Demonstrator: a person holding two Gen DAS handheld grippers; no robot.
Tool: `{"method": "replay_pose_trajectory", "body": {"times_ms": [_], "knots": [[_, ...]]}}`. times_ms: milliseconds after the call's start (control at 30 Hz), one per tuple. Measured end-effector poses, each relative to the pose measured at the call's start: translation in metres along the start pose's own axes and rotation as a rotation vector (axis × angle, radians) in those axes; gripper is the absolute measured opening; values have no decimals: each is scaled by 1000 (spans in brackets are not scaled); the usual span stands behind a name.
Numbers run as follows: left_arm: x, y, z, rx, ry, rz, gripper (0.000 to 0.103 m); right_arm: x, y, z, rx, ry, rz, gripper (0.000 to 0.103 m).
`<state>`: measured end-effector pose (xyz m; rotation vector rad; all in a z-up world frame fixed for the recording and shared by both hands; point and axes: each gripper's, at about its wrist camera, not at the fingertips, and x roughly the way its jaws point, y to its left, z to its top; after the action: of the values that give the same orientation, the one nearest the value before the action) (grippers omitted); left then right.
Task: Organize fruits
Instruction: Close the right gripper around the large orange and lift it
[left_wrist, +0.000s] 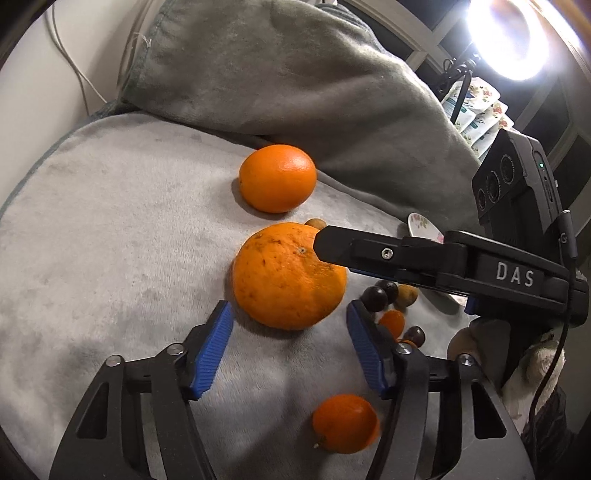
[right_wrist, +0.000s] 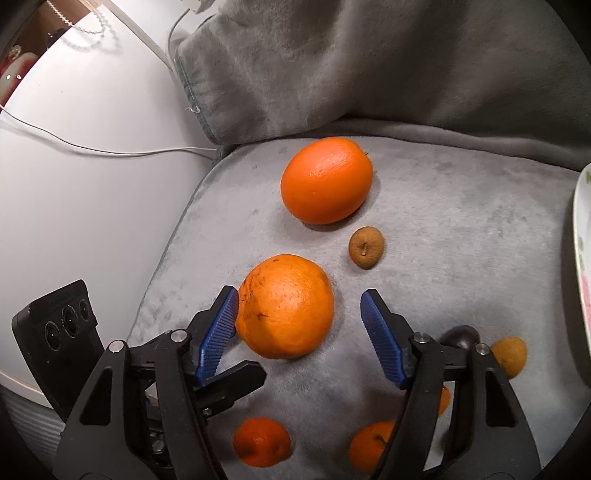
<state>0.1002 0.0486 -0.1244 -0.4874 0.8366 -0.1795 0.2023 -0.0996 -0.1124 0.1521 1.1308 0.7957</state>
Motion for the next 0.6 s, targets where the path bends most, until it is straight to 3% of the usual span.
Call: {"method": "replay_pose_trajectory", "body": {"times_ms": [233,600], "knots": [[9,6,1,-24,19,-24,57,14,1,0,-5,34,18,57],[4,-9,2,9,6,-6,55,12,2,-5,-17,14,19,56]]}}
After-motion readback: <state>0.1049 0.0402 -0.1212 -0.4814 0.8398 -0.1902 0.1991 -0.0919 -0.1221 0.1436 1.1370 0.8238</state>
